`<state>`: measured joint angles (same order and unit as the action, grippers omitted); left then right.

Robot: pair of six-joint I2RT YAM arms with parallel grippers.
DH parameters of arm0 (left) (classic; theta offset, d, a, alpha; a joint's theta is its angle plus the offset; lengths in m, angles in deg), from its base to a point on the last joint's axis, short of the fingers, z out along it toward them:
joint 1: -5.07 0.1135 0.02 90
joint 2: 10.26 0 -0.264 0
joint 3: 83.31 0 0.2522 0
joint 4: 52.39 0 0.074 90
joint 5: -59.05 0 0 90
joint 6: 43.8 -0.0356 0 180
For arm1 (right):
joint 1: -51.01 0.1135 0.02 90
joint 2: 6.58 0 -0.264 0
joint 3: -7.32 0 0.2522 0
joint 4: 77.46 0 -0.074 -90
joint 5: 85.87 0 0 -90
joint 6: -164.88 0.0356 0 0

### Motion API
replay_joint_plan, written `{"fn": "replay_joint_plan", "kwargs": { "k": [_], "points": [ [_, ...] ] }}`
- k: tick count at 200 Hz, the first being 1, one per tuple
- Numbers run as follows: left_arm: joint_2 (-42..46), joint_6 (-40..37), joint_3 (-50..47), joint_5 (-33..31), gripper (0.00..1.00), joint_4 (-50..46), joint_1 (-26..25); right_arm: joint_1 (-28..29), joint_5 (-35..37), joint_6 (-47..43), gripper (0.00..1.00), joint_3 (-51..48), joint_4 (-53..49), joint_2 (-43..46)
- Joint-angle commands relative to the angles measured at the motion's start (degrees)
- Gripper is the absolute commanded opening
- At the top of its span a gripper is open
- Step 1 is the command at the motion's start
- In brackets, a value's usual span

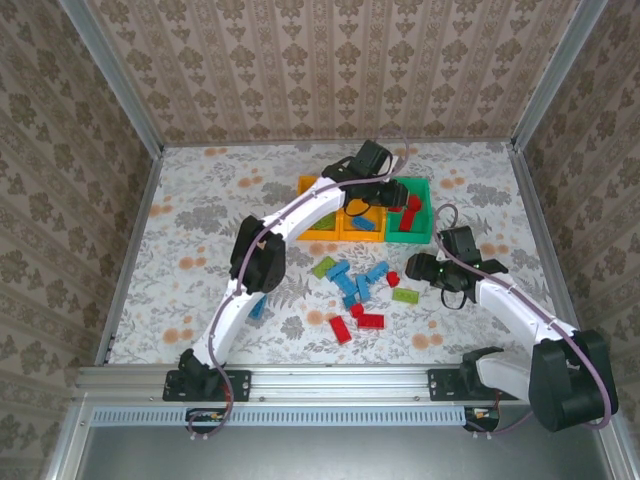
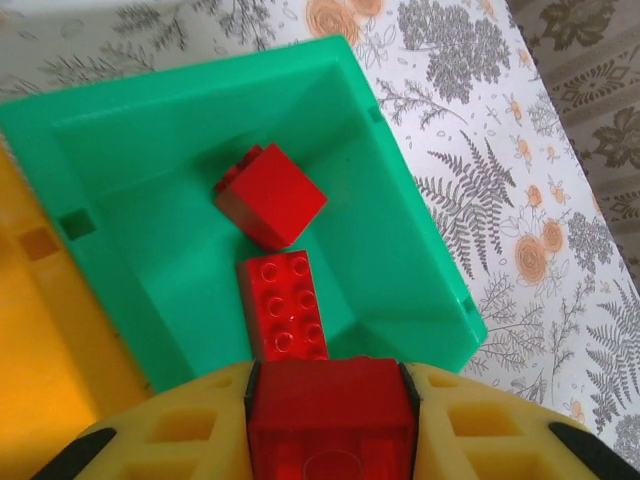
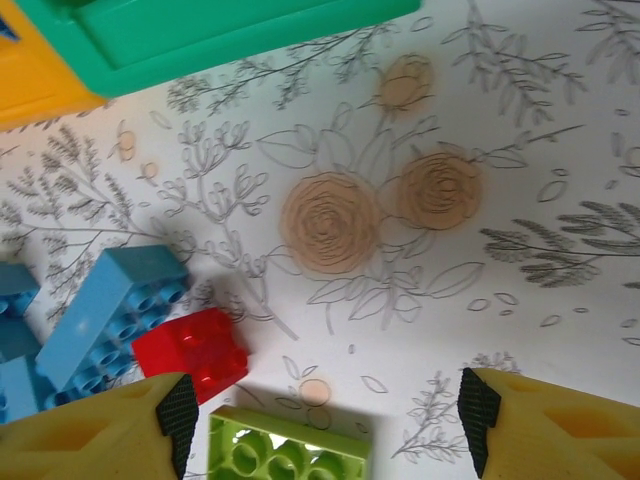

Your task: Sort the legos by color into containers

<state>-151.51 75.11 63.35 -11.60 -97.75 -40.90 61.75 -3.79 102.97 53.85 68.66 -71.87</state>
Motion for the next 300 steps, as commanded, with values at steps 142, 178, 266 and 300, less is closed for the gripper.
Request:
{"fn": "replay_joint_plan", "kwargs": {
  "k": [142, 178, 266, 300],
  "points": [
    [21.67, 8.28, -23.38, -10.49, 1.00, 3.01, 2.58, 13.15, 4.45, -7.39, 0.65, 5.07, 3.52, -11.26],
    [33.84, 10.99, -39.96, -12.38, 1.00, 5.45, 6.48, 13.60, 3.18, -8.87, 0.53, 6.93, 2.63, -15.41],
    [62.48, 12.49, -70.75, -23.41, 1.00, -7.24, 13.79, 14.86, 3.01, -9.65, 0.23, 11.90, -1.60, -18.93],
    [69.97, 14.87, -80.63, -26.76, 1.00, -14.45, 13.90, 14.59, 3.75, -10.16, 0.18, 14.74, -4.34, -13.87]
  ]
}}
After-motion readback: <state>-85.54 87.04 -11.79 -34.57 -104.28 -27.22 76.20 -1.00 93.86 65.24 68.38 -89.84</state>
